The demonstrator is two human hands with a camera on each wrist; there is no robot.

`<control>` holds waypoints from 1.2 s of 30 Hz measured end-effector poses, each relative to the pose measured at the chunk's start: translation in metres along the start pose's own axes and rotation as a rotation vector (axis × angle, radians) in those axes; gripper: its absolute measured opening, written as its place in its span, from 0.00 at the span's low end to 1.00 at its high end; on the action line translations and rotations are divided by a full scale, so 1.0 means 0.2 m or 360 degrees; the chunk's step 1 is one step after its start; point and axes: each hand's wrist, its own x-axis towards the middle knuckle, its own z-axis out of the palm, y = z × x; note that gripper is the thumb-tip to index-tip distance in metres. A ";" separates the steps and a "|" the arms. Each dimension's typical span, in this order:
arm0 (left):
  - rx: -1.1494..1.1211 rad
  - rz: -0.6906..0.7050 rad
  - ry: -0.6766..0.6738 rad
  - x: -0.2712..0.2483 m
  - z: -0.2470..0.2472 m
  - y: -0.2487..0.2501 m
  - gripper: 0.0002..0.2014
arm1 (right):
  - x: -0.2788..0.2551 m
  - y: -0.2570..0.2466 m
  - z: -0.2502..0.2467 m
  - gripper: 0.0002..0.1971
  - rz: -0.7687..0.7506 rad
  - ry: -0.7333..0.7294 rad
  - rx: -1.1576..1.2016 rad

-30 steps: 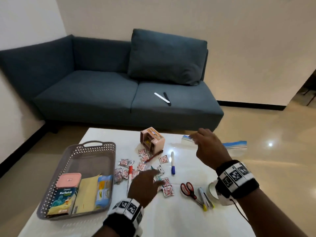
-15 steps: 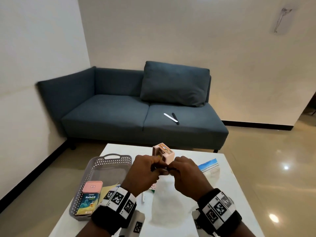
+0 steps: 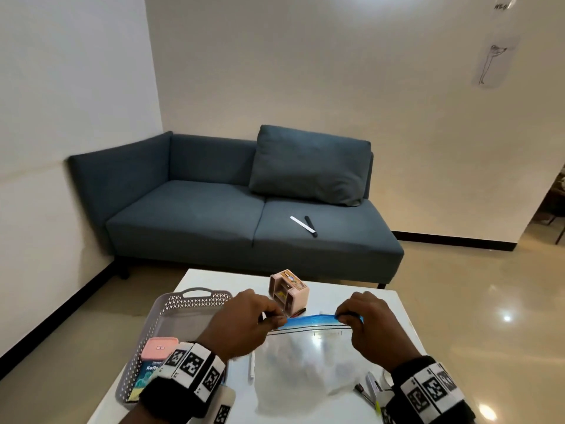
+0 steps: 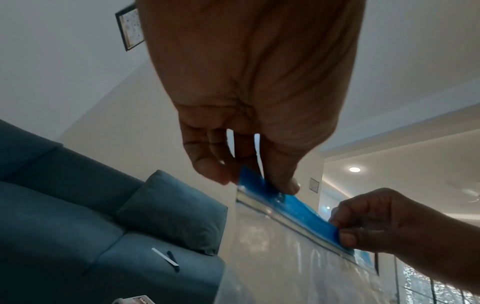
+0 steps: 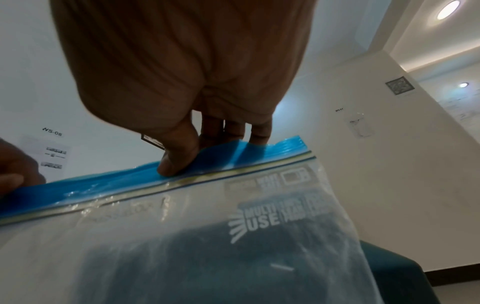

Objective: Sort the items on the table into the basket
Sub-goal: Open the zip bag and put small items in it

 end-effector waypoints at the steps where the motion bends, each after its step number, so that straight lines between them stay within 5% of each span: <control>1: 0.0038 0.0021 -0.0050 0.01 0.01 0.01 0.10 | 0.00 0.00 0.00 0.10 0.0012 -0.0038 -0.0018; 7: -0.0136 0.0020 -0.0115 0.04 0.00 0.05 0.08 | -0.03 -0.07 0.01 0.11 -0.0003 0.0101 -0.0001; 13: -0.0461 0.0005 -0.0066 0.08 0.03 0.08 0.09 | -0.07 -0.24 0.10 0.13 -0.0359 0.0106 0.0010; 24: -0.0727 -0.0014 -0.0114 0.13 0.02 0.09 0.08 | -0.06 -0.27 0.13 0.29 -0.0367 0.0275 -0.0117; 30: -0.0730 -0.0091 -0.0137 0.16 0.04 0.10 0.03 | -0.07 -0.24 0.15 0.23 -0.0333 0.0392 -0.0056; 36: -0.0571 -0.0077 -0.0248 0.17 0.09 0.10 0.04 | -0.05 -0.24 0.18 0.21 -0.0172 0.0213 0.0034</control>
